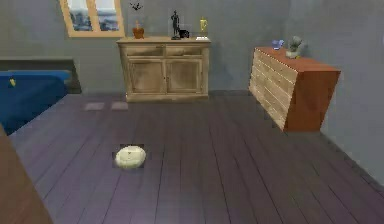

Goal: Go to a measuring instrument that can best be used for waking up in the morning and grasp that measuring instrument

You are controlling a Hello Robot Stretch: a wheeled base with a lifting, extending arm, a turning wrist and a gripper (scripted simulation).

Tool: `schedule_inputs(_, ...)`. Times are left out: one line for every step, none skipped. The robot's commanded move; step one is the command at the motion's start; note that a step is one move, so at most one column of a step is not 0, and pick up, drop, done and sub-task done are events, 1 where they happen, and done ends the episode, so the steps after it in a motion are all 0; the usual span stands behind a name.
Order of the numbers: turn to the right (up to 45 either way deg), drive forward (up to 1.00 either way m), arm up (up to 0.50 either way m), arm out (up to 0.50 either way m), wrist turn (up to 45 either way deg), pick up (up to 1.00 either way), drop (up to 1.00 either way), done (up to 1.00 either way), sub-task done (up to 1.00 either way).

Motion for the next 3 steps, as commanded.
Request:
schedule_inputs(0.0,1.00,0.00,0.00,0.0,0.00,0.00,0.00,0.00)
schedule_inputs(0.0,1.00,0.00,0.00,0.0,0.00,0.00,0.00,0.00)
schedule_inputs(0.0,0.65,0.00,0.00,0.0,0.00,0.00,0.00,0.00)
